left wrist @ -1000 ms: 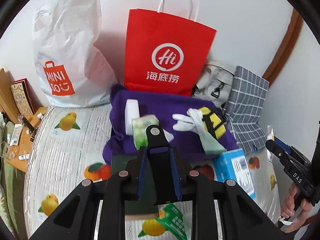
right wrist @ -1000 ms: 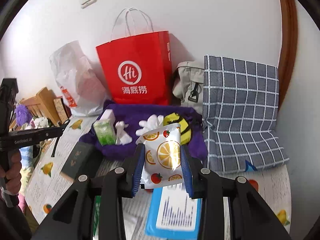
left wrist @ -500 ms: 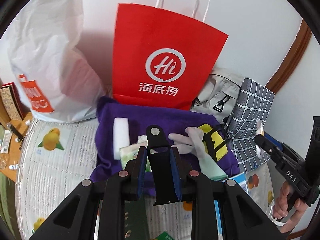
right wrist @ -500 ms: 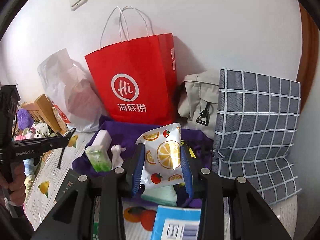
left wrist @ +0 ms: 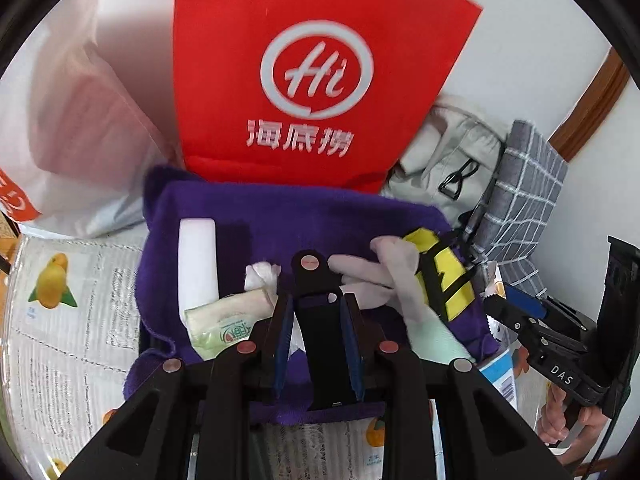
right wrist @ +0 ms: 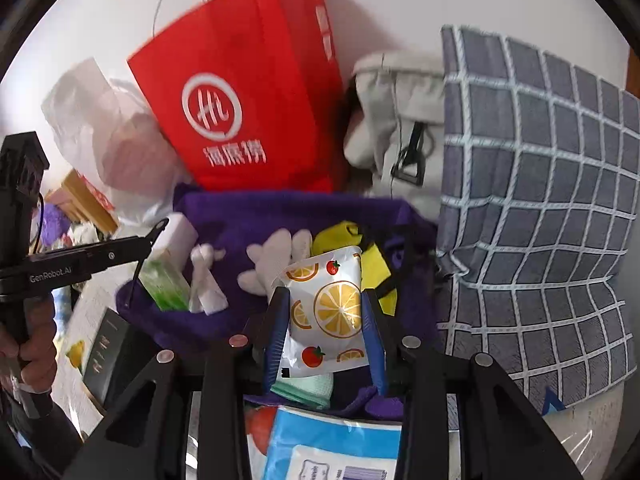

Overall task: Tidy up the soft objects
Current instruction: 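Carry the snack packet to the purple towel with the right tool while the left tool moves over the towel, then open the right tool to release the snack packet onto the towel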

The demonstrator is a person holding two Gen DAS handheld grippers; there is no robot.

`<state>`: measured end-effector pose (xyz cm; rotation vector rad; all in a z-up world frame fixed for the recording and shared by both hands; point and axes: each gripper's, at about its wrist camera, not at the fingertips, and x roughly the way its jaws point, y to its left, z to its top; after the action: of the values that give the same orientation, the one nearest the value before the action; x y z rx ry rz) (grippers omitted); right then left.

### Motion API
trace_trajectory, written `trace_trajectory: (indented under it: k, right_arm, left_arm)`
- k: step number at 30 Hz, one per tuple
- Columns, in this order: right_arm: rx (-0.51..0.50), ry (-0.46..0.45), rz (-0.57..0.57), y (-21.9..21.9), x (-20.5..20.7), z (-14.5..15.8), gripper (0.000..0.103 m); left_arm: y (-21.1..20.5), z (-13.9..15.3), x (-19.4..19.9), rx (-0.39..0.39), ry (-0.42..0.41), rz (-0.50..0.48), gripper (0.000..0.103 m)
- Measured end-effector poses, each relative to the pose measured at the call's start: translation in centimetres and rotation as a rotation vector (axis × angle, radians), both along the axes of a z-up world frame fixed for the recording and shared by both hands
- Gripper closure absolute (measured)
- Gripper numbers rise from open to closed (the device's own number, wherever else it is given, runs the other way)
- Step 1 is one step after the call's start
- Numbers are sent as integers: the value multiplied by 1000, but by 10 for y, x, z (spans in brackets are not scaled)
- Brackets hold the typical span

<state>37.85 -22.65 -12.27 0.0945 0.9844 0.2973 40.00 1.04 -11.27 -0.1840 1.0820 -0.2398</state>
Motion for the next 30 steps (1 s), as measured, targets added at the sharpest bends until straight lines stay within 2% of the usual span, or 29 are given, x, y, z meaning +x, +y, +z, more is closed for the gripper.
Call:
trace_trajectory:
  k: [3,9,13,17,19,20,28,30]
  right_arm:
    - [0,43,9,4,6,-14,67]
    - [-22,88,34,11,12,-30,66]
    - [-40,101,31,11,14,-35,55]
    - [-48,87,21,9,14,-33,49]
    - [-42,84,17,9,14,-32,36]
    - [-42,82,15,8,14,-32,33]
    - [-28,35,-25,2,7,-15,33]
    - [13,28,-38,0,4,-9,33]
  left_arm:
    - [-2,-1,4,24,-15,-3,79]
    - [1,-14,11,-14,27,-15,79]
    - [1,-20,15,-28,42,-18,79]
    - [0,-25,17,-30,49,-22,79]
    - [-2,-28,18,-25,52,-24,78]
    - [-3,-29,18,-21,50,-24,78]
    - [-6,-28,18,-37,52,-39,78]
    - [-6,-27,18,-38,58,-38,73]
